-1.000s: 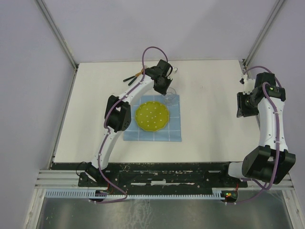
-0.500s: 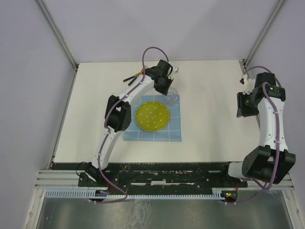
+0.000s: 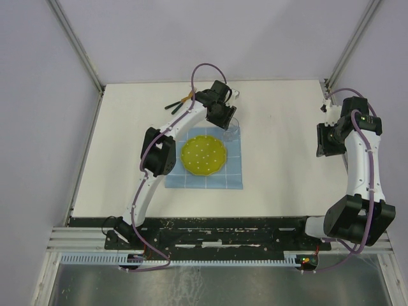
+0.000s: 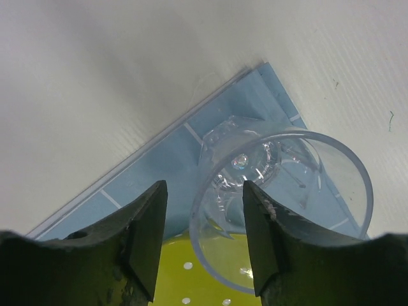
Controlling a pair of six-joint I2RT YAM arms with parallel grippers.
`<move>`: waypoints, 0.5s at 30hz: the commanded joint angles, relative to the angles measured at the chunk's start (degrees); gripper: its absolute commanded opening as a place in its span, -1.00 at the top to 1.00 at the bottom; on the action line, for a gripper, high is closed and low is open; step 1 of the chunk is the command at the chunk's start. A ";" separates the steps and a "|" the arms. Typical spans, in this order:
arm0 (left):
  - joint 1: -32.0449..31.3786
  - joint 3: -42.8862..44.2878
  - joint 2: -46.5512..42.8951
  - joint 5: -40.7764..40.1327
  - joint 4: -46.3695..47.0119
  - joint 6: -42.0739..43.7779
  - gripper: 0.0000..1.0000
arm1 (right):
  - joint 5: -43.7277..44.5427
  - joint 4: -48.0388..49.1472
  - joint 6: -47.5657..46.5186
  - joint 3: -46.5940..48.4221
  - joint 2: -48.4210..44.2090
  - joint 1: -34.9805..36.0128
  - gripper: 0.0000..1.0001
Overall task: Set the dinner table for one person
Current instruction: Place the cup on the napkin.
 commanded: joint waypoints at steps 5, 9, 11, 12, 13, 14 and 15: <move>-0.26 2.15 -3.75 -5.19 0.74 4.28 -0.24 | -1.14 0.76 -0.42 1.36 -0.37 -0.01 0.17; 0.05 3.48 -7.16 -8.59 0.91 4.03 -0.27 | -1.37 0.73 -0.34 1.19 -0.44 0.00 0.17; 0.68 3.90 -9.26 -9.01 1.32 3.71 -0.28 | -1.45 0.69 -0.42 1.08 -0.65 -0.02 0.17; 1.19 3.84 -10.69 -9.17 1.60 3.61 -0.29 | -1.53 0.58 -0.43 1.04 -0.72 -0.03 0.17; 1.87 3.74 -11.72 -9.51 1.80 3.50 -0.29 | -1.56 0.56 -0.43 1.09 -0.81 0.00 0.17; 2.66 3.65 -12.25 -9.96 1.98 3.49 -0.29 | -1.58 0.56 -0.43 0.90 -1.08 -0.04 0.17; 4.08 3.50 -12.47 -10.28 2.17 3.58 -0.29 | -1.58 0.60 -0.38 0.72 -1.29 0.01 0.17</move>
